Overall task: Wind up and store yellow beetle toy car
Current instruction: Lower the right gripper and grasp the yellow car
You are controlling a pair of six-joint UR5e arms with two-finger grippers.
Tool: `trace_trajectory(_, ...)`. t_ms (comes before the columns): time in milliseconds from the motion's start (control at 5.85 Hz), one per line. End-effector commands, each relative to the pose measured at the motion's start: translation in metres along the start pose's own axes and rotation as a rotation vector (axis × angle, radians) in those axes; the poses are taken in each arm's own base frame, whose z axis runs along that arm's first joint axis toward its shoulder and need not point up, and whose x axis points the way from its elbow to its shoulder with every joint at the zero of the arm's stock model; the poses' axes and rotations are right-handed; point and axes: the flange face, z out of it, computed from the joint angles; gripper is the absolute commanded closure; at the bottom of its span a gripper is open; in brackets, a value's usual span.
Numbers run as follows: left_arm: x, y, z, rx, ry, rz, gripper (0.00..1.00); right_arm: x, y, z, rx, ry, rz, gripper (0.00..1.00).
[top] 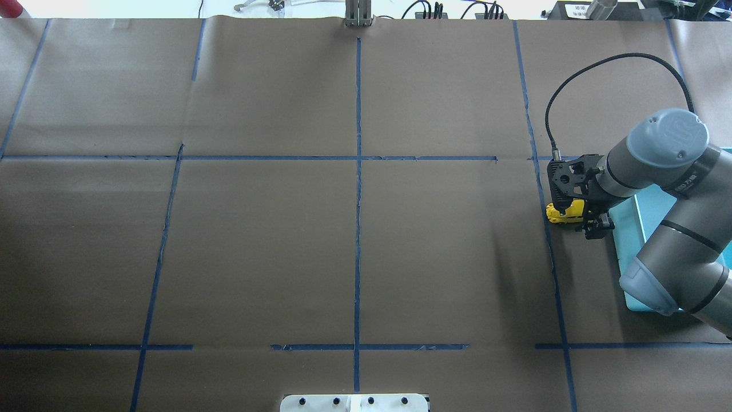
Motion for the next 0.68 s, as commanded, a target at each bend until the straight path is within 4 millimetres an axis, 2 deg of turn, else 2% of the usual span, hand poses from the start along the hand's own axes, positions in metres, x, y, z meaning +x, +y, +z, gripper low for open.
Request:
trace_trajectory(0,-0.001,0.001,0.002,-0.004,-0.001,-0.003,0.00,-0.005,-0.004,0.010,-0.032,0.018,-0.019,0.00)
trace_trajectory(513,-0.002,0.001,0.003,-0.007,-0.002,-0.006,0.00,-0.005,0.001,0.023,-0.059,0.013,-0.015,0.00)
